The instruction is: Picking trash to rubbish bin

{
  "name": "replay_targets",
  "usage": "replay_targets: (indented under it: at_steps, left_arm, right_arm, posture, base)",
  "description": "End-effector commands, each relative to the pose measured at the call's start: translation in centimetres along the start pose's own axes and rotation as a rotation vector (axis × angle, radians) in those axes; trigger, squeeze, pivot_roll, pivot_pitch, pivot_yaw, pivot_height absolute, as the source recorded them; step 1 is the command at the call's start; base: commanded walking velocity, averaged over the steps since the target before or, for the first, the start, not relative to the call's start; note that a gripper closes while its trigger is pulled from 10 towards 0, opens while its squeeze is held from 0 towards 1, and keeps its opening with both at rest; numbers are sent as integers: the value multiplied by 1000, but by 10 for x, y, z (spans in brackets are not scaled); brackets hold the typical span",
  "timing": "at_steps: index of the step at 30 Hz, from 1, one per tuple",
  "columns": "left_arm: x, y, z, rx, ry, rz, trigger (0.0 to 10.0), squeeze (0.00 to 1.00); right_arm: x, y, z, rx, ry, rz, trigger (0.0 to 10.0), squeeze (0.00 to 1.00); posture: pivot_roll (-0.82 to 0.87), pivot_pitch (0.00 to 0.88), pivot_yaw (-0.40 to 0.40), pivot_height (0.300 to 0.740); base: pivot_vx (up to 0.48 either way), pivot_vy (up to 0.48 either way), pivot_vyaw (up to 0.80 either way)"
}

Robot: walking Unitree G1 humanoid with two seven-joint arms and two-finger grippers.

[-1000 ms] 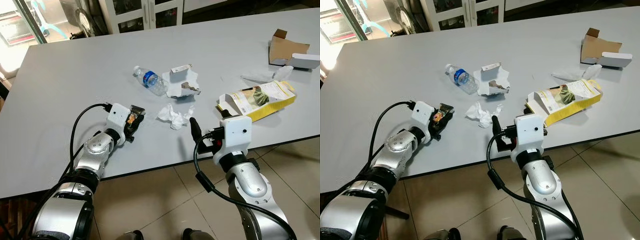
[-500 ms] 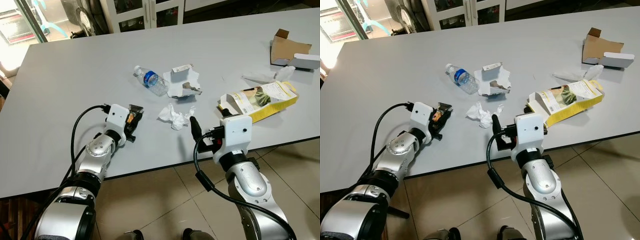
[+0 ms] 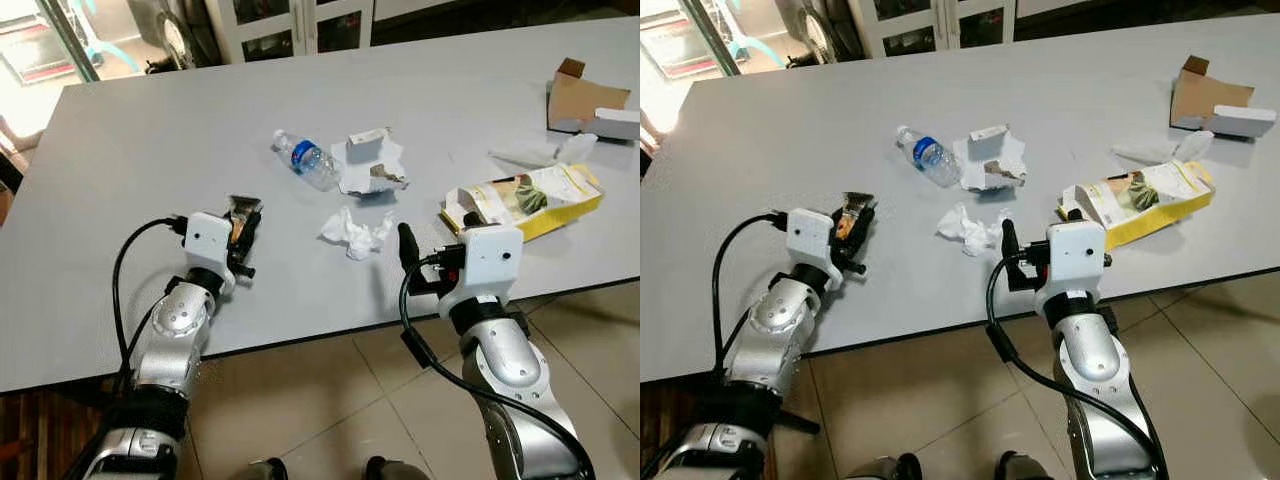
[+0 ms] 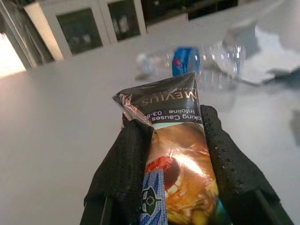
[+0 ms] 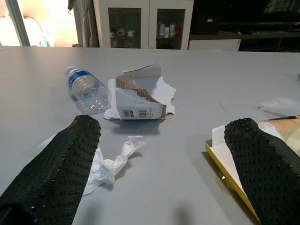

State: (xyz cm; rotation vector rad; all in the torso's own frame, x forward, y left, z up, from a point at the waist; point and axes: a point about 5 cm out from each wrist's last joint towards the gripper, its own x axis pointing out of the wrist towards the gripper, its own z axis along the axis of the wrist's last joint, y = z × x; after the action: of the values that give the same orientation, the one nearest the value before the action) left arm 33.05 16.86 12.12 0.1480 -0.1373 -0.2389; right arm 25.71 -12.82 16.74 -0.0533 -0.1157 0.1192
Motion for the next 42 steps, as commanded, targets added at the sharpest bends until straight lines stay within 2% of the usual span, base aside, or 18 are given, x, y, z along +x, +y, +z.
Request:
replay_targets:
  at_steps: [1,5,11,17,30,42]
  left_arm:
    - [-4,0,2,-5,-5,10,10000,0]
    - [-8,-1,6,-12,-12,31,10000,0]
    - [-22,-8,13,-15,-10,33,10000,0]
    - [-32,-12,15,-61,19,62,10000,0]
    - [-32,-13,25,-117,43,78,10000,0]
    - [-29,-20,28,-119,61,45,10000,0]
  right_arm:
    - [2,0,1,3,-13,-9,10000,0]
    - [2,-1,1,4,-16,-13,10000,0]
    - [3,-4,0,10,-12,-31,10000,0]
    - [4,-6,0,5,-10,-46,10000,0]
    - [4,-8,-1,8,-6,-56,10000,0]
    - [4,-8,-3,12,5,-59,10000,0]
  posture:
    - [-95,126,55,740]
    - [-93,125,54,740]
    - [-82,121,55,740]
    - [-82,119,53,740]
    - [-81,116,48,740]
    - [-89,115,57,740]
  base:
    - [0,0,0]
    - [0,0,0]
    - [0,0,0]
    - [0,0,0]
    - [0,0,0]
    - [0,0,-778]
